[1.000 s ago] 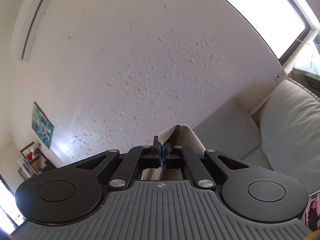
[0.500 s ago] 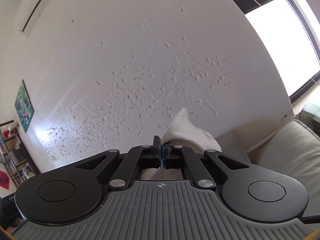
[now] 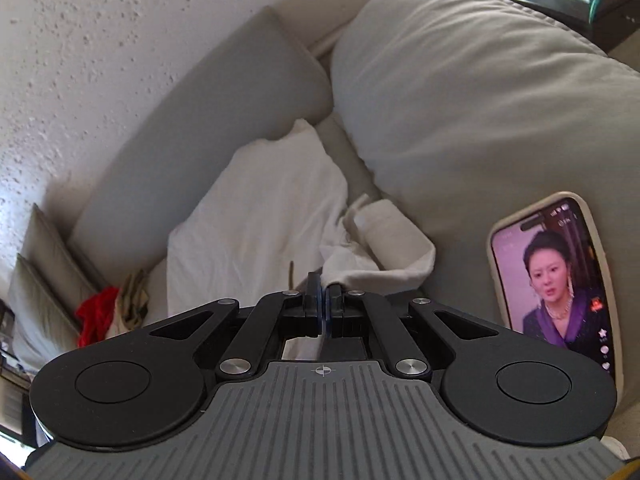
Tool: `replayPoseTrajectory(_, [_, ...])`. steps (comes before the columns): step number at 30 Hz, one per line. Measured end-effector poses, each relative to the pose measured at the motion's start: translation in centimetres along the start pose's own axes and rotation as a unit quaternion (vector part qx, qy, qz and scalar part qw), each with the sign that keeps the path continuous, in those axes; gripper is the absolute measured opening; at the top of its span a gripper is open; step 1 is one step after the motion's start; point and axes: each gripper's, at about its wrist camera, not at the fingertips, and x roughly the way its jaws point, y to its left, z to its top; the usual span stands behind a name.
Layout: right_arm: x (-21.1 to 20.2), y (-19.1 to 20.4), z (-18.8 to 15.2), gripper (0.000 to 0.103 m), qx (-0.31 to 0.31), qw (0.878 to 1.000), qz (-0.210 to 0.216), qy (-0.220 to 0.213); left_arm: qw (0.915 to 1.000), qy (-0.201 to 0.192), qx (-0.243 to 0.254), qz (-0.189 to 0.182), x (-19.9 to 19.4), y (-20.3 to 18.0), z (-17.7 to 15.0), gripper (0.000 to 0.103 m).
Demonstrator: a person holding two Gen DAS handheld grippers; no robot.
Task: Fold clothes
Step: 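Lift the T-shirt with both grippers and shake it out in the air, then lower the T-shirt onto the sofa and open both grippers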
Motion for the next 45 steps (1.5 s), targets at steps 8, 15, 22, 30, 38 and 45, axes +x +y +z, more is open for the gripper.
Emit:
replayPoseTrajectory(8, [-1.3, -1.2, -2.9, 0.001, -0.054, 0.996, -0.049, 0.044, 0.9965, 0.031, 0.056, 0.055, -2.1, -0.6, -2.3, 0.002])
replayPoseTrajectory(15, [-1.3, -2.1, -4.3, 0.03, -0.086, 0.987, -0.062, 0.121, 0.9847, 0.068, 0.107, 0.12, -3.1, -1.9, -3.5, 0.025])
replayPoseTrajectory(22, [-4.6, -1.4, -1.0, 0.052, -0.128, 0.99, -0.028, 0.052, 0.9767, 0.064, 0.2, 0.045, -2.5, -7.1, -4.8, 0.039])
replayPoseTrajectory(30, [4.2, -0.7, 5.2, 0.048, -0.183, 0.981, -0.027, 0.061, 0.9627, 0.11, 0.246, 0.022, 1.7, -10.3, -7.0, 0.044])
replayPoseTrajectory(38, [11.6, -1.6, 7.7, 0.049, -0.156, 0.983, -0.002, 0.099, 0.9619, 0.126, 0.242, 0.015, 3.6, -9.8, -7.6, 0.045])
replayPoseTrajectory(45, [10.5, -0.4, 7.2, 0.001, -0.173, 0.981, -0.021, 0.086, 0.9626, 0.13, 0.238, -0.001, 3.6, -9.4, -7.8, 0.045])
